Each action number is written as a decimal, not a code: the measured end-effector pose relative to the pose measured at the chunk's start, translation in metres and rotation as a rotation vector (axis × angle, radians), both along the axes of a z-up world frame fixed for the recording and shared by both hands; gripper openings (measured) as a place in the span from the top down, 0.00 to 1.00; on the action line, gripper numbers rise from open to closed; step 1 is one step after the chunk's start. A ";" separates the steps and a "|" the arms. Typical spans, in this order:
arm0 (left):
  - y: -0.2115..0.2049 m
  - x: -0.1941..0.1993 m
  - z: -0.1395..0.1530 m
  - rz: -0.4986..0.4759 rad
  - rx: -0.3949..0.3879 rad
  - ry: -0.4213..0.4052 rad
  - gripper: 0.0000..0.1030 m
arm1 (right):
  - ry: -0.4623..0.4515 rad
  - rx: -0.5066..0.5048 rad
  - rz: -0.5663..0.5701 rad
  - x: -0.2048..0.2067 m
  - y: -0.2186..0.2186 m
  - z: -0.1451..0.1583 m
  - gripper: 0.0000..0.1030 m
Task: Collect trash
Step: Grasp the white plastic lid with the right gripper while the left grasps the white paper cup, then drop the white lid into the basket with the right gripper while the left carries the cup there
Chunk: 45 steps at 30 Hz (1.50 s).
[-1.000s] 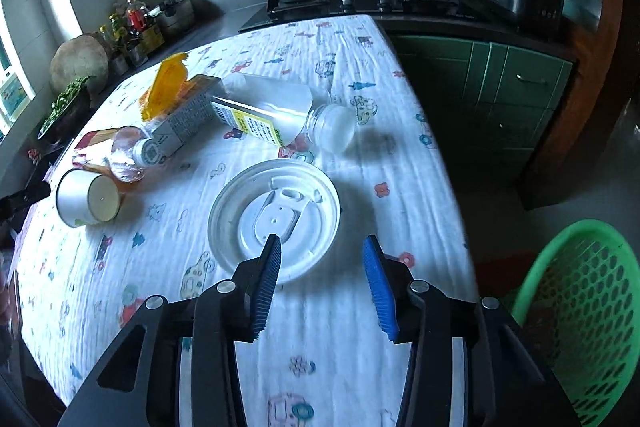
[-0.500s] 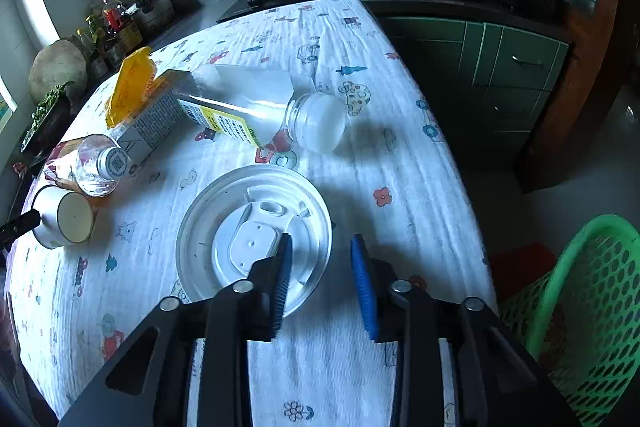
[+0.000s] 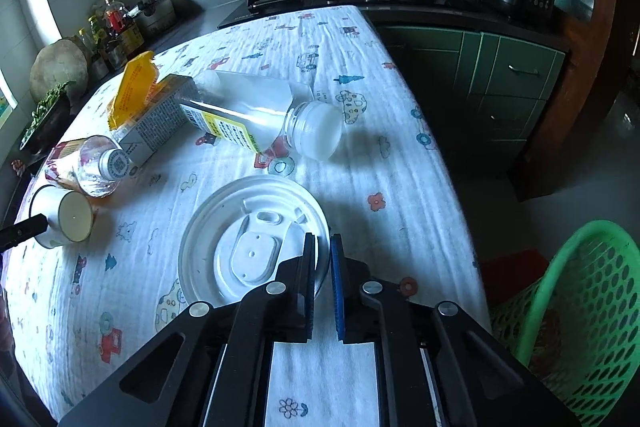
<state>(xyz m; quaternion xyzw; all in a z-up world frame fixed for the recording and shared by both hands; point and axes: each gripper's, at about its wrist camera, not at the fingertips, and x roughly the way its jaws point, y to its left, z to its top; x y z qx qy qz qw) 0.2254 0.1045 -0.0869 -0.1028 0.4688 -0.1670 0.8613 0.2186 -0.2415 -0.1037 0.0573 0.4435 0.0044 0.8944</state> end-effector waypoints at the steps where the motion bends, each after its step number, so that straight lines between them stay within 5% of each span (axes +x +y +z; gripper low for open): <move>1: -0.002 -0.003 0.000 -0.007 -0.003 -0.004 0.64 | -0.007 -0.003 0.002 -0.002 0.000 0.002 0.93; 11: -0.020 -0.034 0.011 -0.033 0.028 -0.065 0.99 | -0.057 -0.050 0.024 -0.029 -0.002 0.020 0.94; 25: -0.067 -0.080 0.046 -0.145 0.004 -0.160 0.99 | -0.108 -0.075 -0.072 -0.090 -0.045 0.042 0.94; 45: -0.252 -0.116 0.074 -0.523 -0.031 -0.233 0.99 | -0.071 -0.158 -0.354 -0.184 -0.166 0.041 0.94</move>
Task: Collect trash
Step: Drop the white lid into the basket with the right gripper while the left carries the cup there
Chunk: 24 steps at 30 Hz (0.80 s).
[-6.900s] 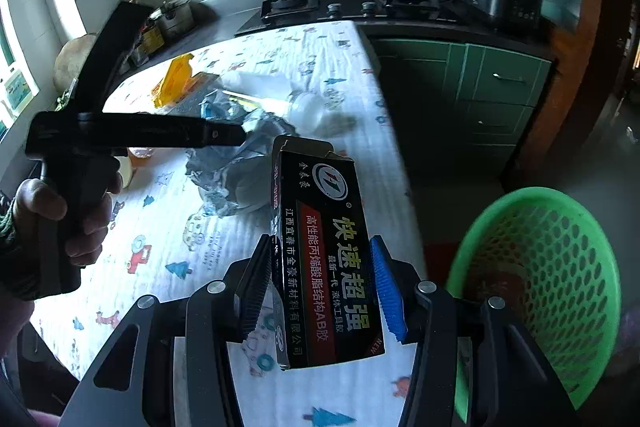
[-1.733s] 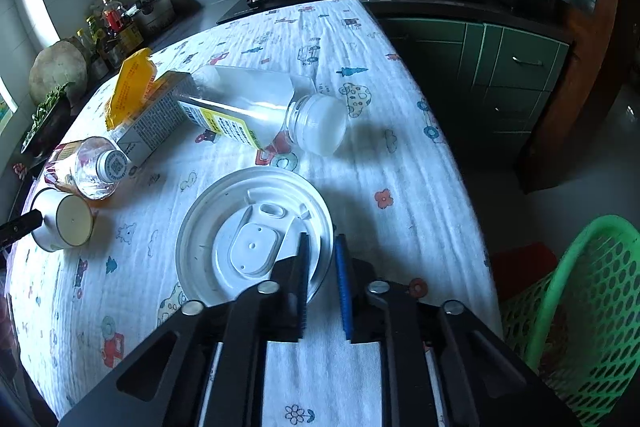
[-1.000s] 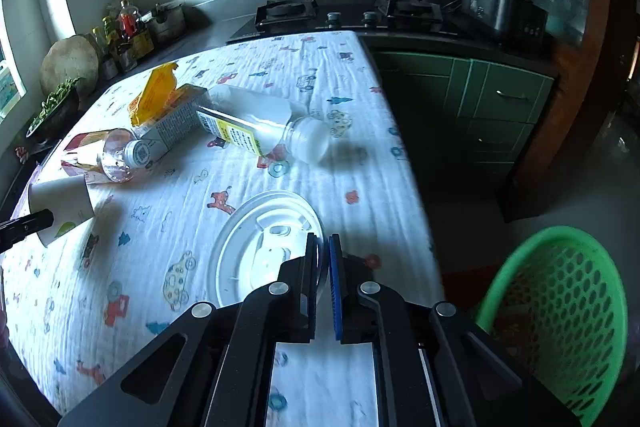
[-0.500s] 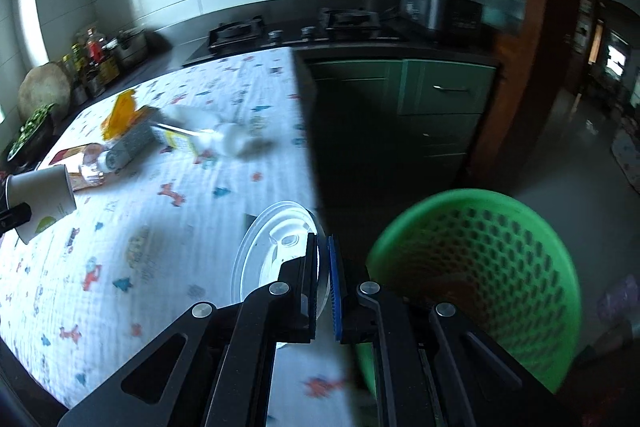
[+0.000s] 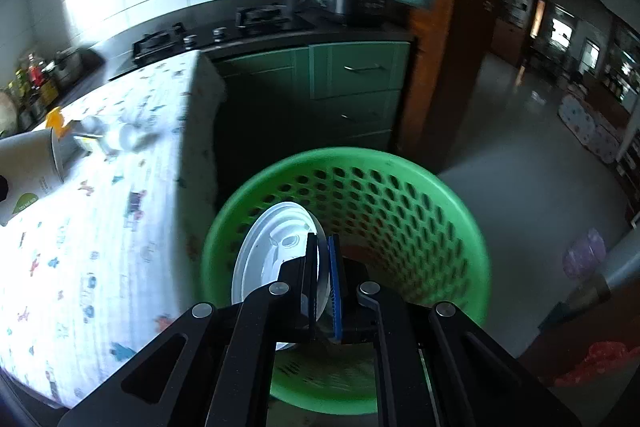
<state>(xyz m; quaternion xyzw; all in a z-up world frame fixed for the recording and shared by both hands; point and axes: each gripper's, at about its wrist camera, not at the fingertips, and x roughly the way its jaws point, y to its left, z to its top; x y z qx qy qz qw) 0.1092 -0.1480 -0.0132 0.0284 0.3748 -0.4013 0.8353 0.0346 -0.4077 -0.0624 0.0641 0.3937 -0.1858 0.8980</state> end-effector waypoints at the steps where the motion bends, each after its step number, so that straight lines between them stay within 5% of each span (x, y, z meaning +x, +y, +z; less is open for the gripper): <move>1: -0.010 -0.002 0.000 -0.018 0.003 -0.002 0.99 | 0.002 0.001 -0.008 -0.002 -0.003 -0.001 0.94; 24: -0.151 -0.021 -0.027 -0.220 0.076 0.053 0.99 | -0.028 0.013 -0.110 -0.052 -0.053 0.005 0.75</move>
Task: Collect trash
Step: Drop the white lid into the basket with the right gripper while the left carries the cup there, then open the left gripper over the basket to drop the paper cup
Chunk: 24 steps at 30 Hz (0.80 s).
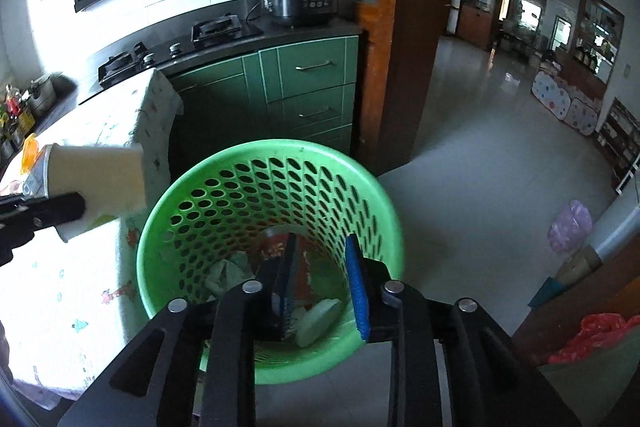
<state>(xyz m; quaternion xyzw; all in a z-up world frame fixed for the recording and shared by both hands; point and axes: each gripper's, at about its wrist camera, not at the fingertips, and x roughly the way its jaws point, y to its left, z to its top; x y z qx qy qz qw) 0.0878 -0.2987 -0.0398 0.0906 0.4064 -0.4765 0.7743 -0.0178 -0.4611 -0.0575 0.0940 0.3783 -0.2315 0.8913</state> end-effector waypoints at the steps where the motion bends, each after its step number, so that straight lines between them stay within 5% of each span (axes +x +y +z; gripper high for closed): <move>1: -0.002 -0.001 0.000 -0.003 0.002 0.003 0.98 | -0.003 0.000 -0.005 -0.002 -0.002 0.001 0.75; 17: -0.020 -0.005 -0.010 -0.012 0.044 0.029 0.94 | -0.038 -0.006 -0.005 -0.018 0.000 0.012 0.54; 19: -0.020 -0.007 -0.011 -0.014 0.042 0.035 0.89 | -0.040 -0.005 -0.004 -0.019 0.000 0.013 0.53; 22: -0.019 -0.006 -0.010 -0.005 0.036 0.040 0.64 | -0.045 -0.005 -0.004 -0.020 0.001 0.014 0.51; 24: -0.017 -0.007 -0.007 0.001 0.020 0.030 0.59 | -0.047 -0.003 -0.004 -0.021 0.002 0.013 0.50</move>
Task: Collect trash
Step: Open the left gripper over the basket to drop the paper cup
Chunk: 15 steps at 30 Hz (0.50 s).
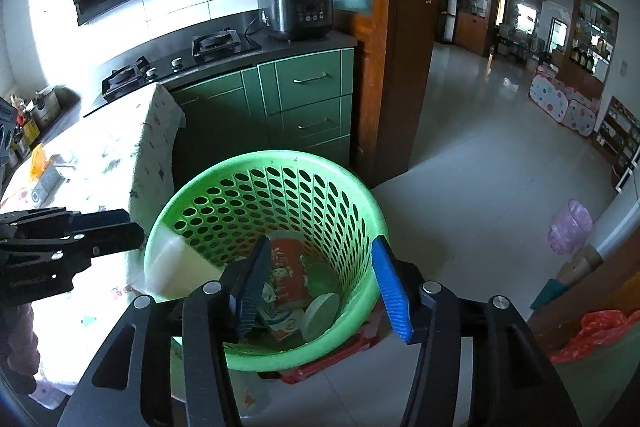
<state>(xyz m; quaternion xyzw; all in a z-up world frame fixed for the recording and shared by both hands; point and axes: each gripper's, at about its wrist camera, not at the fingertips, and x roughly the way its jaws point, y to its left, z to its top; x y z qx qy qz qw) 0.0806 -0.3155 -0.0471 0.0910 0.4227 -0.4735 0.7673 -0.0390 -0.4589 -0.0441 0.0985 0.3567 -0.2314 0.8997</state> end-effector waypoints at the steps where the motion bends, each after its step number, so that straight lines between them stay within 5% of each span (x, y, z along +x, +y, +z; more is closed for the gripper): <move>1: 0.000 -0.001 0.000 -0.002 -0.001 0.000 0.59 | 0.000 0.000 0.001 0.000 0.000 0.000 0.50; 15: 0.042 0.007 0.016 0.110 0.023 -0.099 0.46 | -0.034 0.009 0.079 0.014 0.031 0.007 0.42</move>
